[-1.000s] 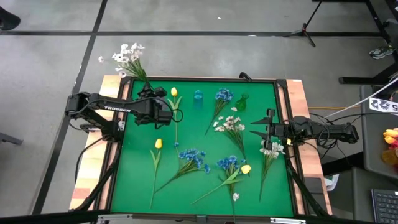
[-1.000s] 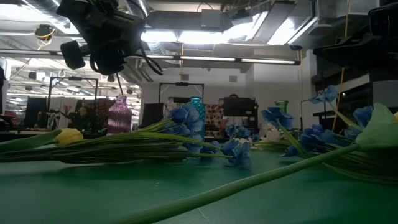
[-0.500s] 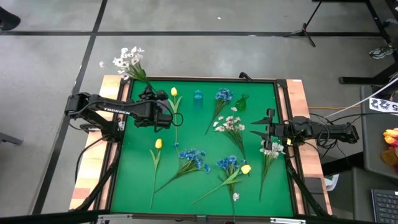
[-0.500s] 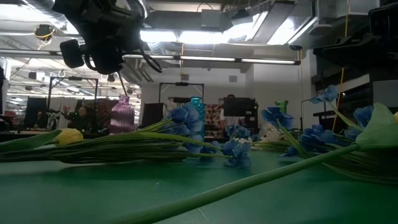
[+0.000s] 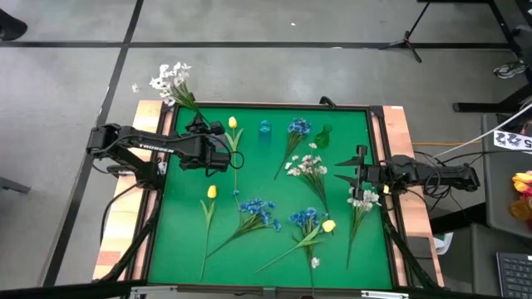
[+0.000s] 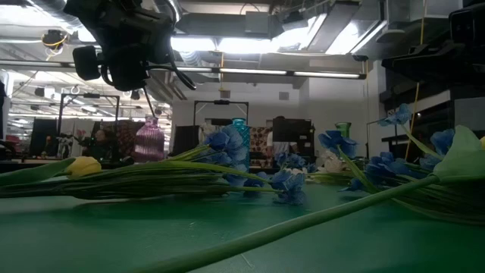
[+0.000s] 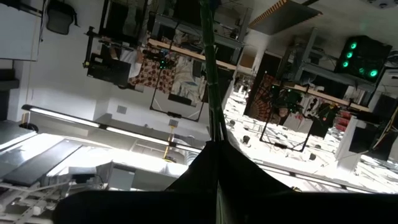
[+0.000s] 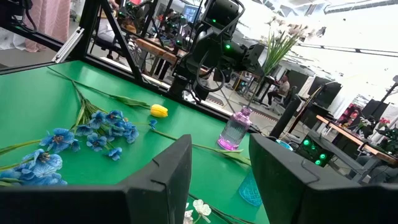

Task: Sort flowers into vase by color
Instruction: Put the top left white flowers into the violet vase

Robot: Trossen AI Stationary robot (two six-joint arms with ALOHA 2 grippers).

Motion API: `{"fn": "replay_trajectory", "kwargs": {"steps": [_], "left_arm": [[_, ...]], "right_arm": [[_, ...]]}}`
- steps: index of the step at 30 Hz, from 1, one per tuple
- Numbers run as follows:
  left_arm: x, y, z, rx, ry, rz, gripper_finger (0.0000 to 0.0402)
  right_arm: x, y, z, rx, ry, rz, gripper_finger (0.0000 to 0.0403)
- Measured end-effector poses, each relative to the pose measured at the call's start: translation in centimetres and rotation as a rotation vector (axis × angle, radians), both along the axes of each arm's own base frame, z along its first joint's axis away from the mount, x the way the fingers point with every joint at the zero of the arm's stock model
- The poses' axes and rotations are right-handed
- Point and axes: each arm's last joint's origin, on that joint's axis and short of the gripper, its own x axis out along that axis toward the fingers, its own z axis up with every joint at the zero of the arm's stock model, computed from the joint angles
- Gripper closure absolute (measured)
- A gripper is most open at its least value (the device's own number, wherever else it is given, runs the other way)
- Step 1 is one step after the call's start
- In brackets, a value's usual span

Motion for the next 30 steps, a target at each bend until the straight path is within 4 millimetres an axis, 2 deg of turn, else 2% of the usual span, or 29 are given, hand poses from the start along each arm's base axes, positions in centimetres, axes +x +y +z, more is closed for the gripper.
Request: {"fn": "replay_trajectory", "kwargs": {"steps": [30], "left_arm": [[0.21,0.03,-0.07,0.009,-0.040,0.000,0.0401]], "right_arm": [[0.01,0.00,-0.25,-0.001,0.027,0.000,0.0242]]}}
